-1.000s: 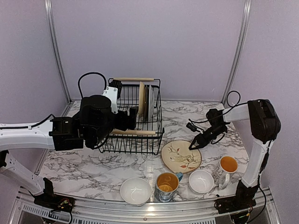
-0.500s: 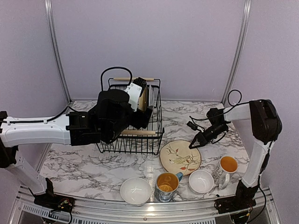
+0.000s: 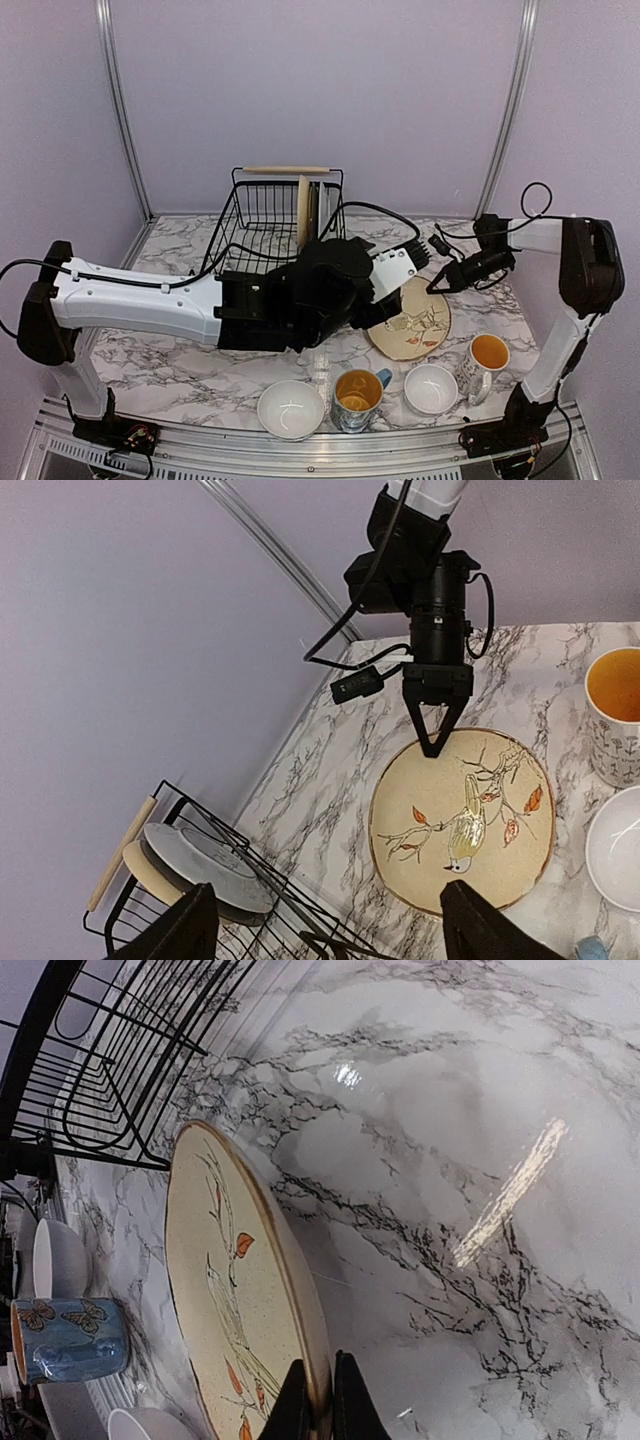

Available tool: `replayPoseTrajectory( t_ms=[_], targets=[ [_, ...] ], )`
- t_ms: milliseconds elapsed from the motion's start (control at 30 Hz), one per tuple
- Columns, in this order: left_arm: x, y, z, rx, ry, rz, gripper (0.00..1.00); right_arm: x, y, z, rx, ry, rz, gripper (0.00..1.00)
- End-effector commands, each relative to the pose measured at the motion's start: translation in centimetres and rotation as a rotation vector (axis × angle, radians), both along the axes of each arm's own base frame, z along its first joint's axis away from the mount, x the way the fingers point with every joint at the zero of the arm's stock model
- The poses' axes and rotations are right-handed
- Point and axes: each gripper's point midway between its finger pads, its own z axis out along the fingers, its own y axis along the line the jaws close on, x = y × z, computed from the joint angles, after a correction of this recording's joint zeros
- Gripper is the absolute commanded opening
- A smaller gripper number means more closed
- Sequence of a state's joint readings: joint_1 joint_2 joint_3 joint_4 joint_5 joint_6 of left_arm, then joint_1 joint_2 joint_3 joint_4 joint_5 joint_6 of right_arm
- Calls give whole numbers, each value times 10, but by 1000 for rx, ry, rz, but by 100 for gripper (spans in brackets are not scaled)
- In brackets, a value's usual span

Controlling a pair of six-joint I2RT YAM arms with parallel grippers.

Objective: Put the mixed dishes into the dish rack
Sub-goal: Grab the plate at the center of the board, then pass from the right arm to the left

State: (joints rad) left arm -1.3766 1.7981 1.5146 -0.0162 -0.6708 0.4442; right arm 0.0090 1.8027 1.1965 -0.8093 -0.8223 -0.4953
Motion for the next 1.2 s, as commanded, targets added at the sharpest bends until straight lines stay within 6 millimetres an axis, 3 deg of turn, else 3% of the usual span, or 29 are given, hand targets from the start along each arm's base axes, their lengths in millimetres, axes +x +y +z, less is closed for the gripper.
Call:
replayPoseTrajectory(
  t_ms=[0,233,633,900,1067,1167],
  targets=[
    [-16,-27,-22,200,-81,-76,79,12,-4,50,88,-95,-33,0],
    [-28,-45,-54,324,-106,-118,72,13,-23,95,177,-132,-81,0],
    [-42,-64,-93,459,-106,-243,65,-26,-6,139,339,-70,-24,0],
    [-49,-75,-114,519,-105,-283,62,-46,1,155,412,-42,2,0],
    [-43,-78,-126,561,-108,-259,61,-47,2,158,432,-43,5,0],
    [-35,-79,-131,588,-143,-206,55,-48,3,160,441,-46,6,0]
  ],
)
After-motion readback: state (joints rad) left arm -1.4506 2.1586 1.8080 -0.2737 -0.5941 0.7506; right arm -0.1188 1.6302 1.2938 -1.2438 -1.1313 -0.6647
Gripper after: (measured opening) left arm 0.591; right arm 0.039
